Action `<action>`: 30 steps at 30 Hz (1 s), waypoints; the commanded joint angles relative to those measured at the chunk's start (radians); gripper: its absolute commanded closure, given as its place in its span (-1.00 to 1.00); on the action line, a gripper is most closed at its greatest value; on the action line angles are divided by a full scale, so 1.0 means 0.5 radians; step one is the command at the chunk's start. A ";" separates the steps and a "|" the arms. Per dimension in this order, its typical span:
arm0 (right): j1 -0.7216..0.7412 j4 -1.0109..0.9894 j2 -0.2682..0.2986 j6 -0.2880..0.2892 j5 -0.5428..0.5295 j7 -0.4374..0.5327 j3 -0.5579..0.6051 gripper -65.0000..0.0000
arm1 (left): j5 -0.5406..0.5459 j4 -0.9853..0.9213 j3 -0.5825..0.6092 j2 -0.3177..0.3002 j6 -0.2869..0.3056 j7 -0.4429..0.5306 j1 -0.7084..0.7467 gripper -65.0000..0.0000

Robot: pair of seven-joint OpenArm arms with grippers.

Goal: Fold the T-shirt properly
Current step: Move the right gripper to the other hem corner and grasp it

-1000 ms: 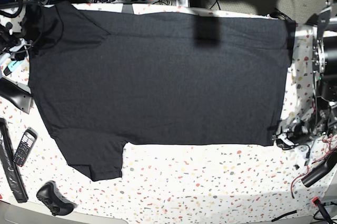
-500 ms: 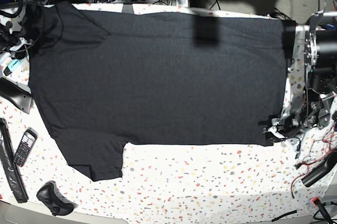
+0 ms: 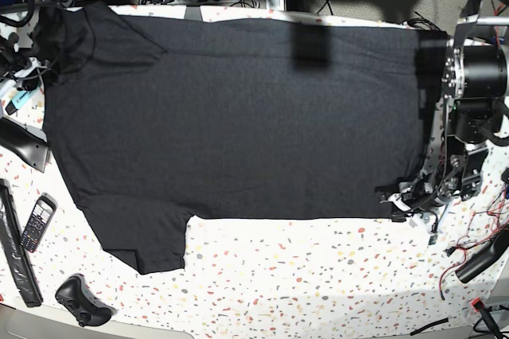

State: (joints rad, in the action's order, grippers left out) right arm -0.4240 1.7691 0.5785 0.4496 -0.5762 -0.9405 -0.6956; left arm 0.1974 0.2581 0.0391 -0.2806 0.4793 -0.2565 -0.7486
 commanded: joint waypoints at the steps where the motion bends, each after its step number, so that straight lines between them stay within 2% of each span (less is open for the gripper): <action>1: 0.006 0.030 0.046 0.002 -0.014 0.057 -0.022 0.78 | -0.037 0.004 0.002 0.001 0.021 -0.084 -0.026 1.00; 8: 0.107 0.029 0.046 0.014 -0.015 0.175 -0.011 0.75 | -0.037 0.004 0.002 0.000 0.016 -0.070 -0.026 1.00; 12: 0.267 0.021 0.091 0.015 -0.014 0.186 0.137 0.36 | -0.035 0.004 0.002 0.001 0.016 -0.065 -0.027 1.00; 14: 0.397 -0.004 0.126 0.015 0.014 0.213 0.292 0.30 | -0.034 0.004 0.002 0.001 0.015 -0.061 -0.027 1.00; 18: 0.688 -0.147 0.139 0.011 0.301 0.346 0.667 0.30 | -0.035 0.004 0.002 0.001 0.015 -0.063 -0.026 1.00; 21: 0.999 -0.352 0.140 -0.095 0.446 0.352 0.900 0.30 | -0.035 0.004 0.002 0.001 0.015 -0.063 -0.026 1.00; 23: 1.257 -0.534 0.140 -0.152 0.466 0.275 1.013 0.30 | -0.036 0.004 0.002 0.001 0.015 -0.069 -0.025 1.00; 25: 1.497 -0.767 0.140 -0.153 0.466 0.233 1.099 0.30 | -0.036 0.004 0.002 0.001 0.015 -0.073 -0.025 1.00; 30: 2.014 -1.391 0.140 -0.152 0.465 0.259 1.285 0.30 | -0.035 0.004 0.002 0.001 0.014 -0.085 -0.026 1.00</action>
State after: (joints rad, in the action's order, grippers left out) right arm 0.5507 1.0489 0.6277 0.3729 -0.3401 -0.8379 -0.0444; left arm 0.1967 0.2588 0.0391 -0.2798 0.4786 -0.2565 -0.7490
